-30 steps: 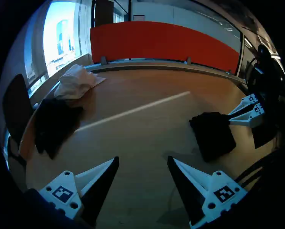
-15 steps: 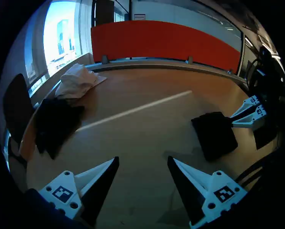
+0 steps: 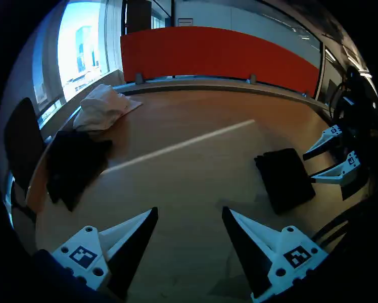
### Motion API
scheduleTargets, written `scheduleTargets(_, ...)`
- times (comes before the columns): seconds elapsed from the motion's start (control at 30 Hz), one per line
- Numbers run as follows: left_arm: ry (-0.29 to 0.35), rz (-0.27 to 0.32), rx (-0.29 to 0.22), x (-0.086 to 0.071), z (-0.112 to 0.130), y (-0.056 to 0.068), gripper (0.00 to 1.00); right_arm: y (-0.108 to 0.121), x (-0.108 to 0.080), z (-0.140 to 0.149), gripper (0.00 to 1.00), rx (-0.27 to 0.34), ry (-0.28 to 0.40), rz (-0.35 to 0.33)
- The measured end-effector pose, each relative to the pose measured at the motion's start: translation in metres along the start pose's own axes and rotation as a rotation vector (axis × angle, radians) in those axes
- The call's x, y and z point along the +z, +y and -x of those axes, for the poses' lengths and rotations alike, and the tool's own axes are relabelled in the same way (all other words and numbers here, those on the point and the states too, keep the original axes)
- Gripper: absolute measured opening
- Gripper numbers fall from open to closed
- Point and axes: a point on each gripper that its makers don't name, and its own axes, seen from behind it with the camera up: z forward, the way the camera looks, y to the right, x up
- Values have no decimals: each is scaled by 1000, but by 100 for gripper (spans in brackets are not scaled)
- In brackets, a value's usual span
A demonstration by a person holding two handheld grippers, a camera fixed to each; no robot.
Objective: Fold towel
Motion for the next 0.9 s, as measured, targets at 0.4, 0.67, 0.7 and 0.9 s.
scheduleTargets(0.4,0,1,6,1,-2,1,94,6,-7,22,90,18,-30,20)
scheduleTargets(0.67,-2,-2,7,0,-2,0,94,8,-12,44,90,30,-62,36)
scheduleTargets(0.7,-2,-2,7,0,-2,0,94,8,-12,47,90,32,-67,38)
scheduleTargets(0.9,-3,1,9,1,-1,2,94,11,-15,70,90,45,-101,58)
